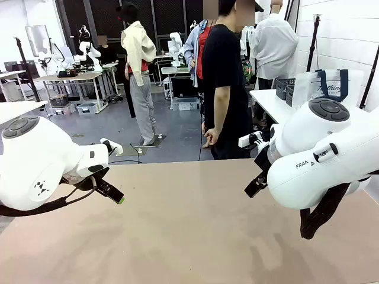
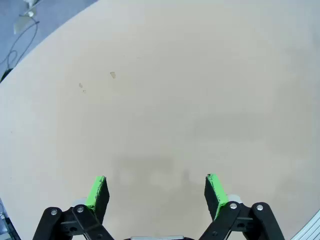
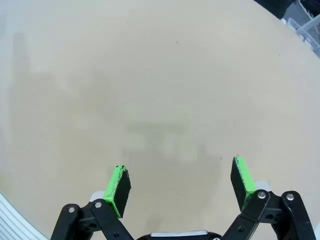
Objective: Transfer purchased items from the store into the shopping bag.
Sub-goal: Open the Reusable shopping bag in the center of the table.
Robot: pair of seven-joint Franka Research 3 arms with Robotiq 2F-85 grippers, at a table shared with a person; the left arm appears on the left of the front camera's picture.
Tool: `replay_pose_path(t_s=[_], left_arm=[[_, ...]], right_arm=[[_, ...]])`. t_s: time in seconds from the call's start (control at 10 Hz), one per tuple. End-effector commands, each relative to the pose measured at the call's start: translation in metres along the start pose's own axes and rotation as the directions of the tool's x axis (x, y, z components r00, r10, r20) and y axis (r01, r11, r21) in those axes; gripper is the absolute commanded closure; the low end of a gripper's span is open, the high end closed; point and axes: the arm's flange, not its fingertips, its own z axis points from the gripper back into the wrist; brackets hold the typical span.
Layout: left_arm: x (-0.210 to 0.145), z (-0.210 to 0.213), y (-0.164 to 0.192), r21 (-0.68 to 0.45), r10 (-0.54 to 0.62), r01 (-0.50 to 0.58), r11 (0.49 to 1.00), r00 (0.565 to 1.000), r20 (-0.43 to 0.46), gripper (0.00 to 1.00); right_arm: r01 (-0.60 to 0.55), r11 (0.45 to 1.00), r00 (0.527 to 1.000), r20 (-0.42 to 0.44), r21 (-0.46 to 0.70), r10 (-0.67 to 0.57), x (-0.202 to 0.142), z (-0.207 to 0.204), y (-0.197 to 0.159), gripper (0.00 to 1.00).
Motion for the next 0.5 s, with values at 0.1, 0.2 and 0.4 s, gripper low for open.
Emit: replay_pose_path(t_s=[0.1,0.2,0.4], left_arm=[[0.0,0.0001,0.0,0.0,0.0,0.0,1.0,1.0,0.0,0.0],[0.0,0.0001,0.0,0.0,0.0,0.0,1.0,1.0,0.0,0.0],[0.0,0.0001,0.0,0.0,0.0,0.0,1.0,1.0,0.0,0.0]], right_arm=[[0.0,1.0,1.0,0.0,0.0,0.0,0.0,0.0,0.0001,0.0],[0.0,1.0,1.0,0.0,0.0,0.0,0.0,0.0,0.0001,0.0],[0.0,1.0,1.0,0.0,0.0,0.0,0.0,0.0,0.0001,0.0]])
